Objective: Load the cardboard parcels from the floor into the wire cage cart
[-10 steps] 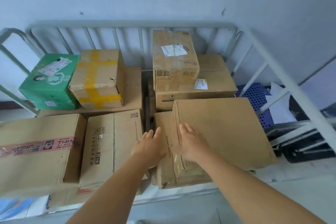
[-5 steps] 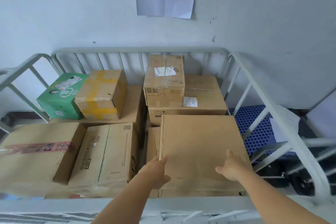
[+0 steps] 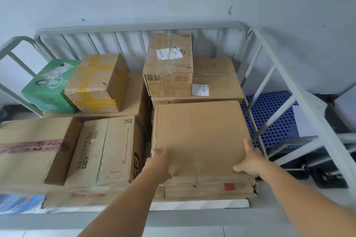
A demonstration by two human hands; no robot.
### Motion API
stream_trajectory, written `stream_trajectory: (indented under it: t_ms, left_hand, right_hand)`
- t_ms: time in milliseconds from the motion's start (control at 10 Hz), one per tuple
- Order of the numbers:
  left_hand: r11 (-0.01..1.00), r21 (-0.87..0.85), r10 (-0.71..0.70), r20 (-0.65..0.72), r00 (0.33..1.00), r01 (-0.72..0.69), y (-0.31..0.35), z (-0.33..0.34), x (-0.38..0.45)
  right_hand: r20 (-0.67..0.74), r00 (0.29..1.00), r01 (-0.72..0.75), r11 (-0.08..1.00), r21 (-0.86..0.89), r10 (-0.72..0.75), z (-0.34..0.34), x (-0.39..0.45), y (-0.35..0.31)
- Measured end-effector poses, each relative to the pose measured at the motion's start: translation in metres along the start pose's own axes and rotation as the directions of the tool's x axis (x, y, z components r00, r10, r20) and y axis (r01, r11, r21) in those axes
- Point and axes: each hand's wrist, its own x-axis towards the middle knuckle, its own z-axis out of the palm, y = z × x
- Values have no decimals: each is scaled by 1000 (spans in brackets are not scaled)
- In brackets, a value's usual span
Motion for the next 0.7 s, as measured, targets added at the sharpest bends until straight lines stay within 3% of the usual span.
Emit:
stream_trajectory:
  t_ms: [600, 700]
  left_hand:
    - [997, 59, 51, -44, 998, -49, -10, -2, -15]
    - [994, 99, 68, -114, 991, -57, -8, -9, -24]
  right_hand:
    - [-72, 997, 19, 987, -159, -31, 16, -4, -14]
    - [-106, 985, 110, 966, -234, -138, 15, -23, -26]
